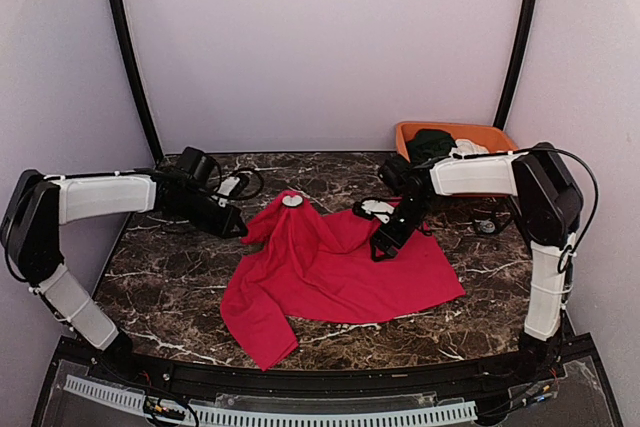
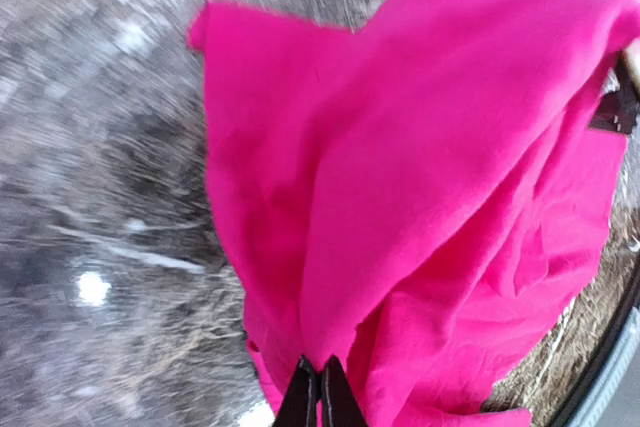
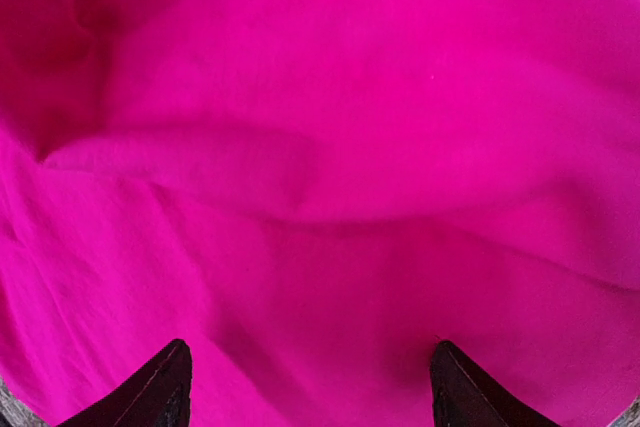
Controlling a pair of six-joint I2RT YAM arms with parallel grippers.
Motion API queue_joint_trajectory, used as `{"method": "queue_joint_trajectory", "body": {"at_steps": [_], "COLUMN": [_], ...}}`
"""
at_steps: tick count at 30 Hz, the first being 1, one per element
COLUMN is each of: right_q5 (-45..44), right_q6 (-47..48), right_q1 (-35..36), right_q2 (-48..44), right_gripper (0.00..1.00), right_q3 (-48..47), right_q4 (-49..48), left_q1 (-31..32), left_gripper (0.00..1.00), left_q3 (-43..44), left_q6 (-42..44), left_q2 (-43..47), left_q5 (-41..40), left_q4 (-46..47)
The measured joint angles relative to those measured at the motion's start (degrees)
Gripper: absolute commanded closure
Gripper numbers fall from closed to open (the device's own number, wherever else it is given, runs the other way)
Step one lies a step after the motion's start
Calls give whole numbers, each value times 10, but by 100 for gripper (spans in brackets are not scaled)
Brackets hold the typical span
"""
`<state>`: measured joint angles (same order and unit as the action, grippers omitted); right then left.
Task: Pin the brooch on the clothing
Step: Adjust the clothing with brooches at the center of the board.
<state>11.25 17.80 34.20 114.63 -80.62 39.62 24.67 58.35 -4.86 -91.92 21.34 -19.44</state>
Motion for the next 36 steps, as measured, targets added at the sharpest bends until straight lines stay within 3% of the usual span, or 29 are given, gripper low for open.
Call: {"method": "queue_joint_trajectory", "body": {"at_steps": [3, 6, 9, 13, 21, 30, 32, 33, 35, 36], "right_q5": [-2, 0, 7, 13, -10, -45, -46, -46, -45, -44], "right_q6": [-4, -9, -17, -27, -35, -44, -46, -46, -46, -48], "right_q1": [-2, -10, -20, -29, -31, -36, -36, -36, -36, -36], "right_q2": [0, 4, 17, 26, 19, -11, -16, -19, -28, -32], "right_gripper": [27, 43, 61, 78, 98, 100, 88, 80, 67, 63], "right_q3": [4, 2, -14, -25, -19, 4, 4, 4, 4, 3], "right_q4": [13, 15, 19, 23, 39, 63, 65, 66, 68, 70], "left_q1": [0, 0, 0, -3, -58, -99, -101, -101, -101, -100], "left_gripper": [99, 99, 99, 99, 99, 98, 88, 74, 56, 52], "left_q3": [-5, -7, -7, -5, 78, 116, 120, 120, 122, 124], "left_q6": [7, 13, 19, 35, 84, 113, 114, 117, 118, 116], "left_q2": [63, 84, 77, 74, -1, -59, -64, -65, -65, -65], "left_q5": [-51, -87, -132, -207, -322, -358, -357, -357, -355, -353], "left_q4": [-5, -9, -28, -51, -76, -84, -86, -86, -86, -87]}}
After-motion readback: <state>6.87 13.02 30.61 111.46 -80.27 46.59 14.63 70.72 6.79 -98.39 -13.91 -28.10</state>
